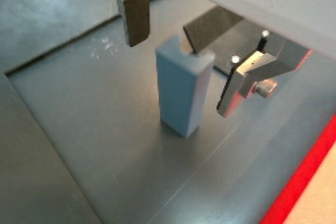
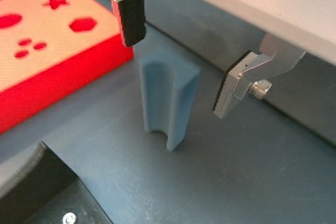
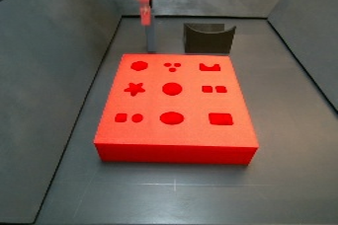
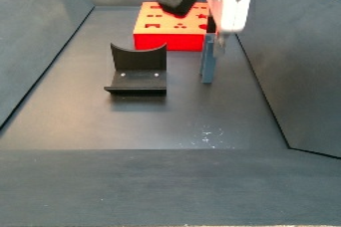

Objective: Pick up the arch object. Move up. Rotate the arch object. Move to above the board. Insert the arch object.
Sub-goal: Rotate the arch object, then move to above the board.

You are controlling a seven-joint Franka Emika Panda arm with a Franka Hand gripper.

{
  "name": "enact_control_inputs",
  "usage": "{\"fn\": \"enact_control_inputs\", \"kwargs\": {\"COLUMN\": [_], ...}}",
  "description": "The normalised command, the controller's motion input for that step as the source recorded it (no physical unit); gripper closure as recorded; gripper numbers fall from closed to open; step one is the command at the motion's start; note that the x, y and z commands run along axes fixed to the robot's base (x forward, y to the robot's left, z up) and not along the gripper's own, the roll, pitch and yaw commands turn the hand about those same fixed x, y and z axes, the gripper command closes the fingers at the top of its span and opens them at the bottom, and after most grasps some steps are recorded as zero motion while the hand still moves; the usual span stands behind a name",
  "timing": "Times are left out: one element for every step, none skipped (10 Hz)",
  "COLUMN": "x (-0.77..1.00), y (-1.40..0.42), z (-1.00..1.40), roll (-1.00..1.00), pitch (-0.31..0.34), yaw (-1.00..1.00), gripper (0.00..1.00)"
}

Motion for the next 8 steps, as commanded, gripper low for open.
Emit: {"fn": "enact_control_inputs", "kwargs": {"x": [0.02,0.03,0.03,0.0,-0.03,-0.03,-0.03,-0.02], "y": [0.02,0.02,0.02,0.0,-0.11,-0.11,-0.09,-0.08], "z": [-0.51,-0.42,-0.24,0.0,1.0,1.0,1.0,1.0], "roll": [0.03,0.03,0.05,0.05,-0.38,-0.38,-0.38,-0.37], "pitch": [-0.031,-0.032,-0.026,-0.023,0.332,0.332,0.28,0.183], "yaw": [-0.04,-0.03,-0.03,-0.03,-0.47,-0.45,-0.35,-0.22], "gripper": [0.0,0.0,0.0,1.0,1.0,1.0,1.0,1.0]}}
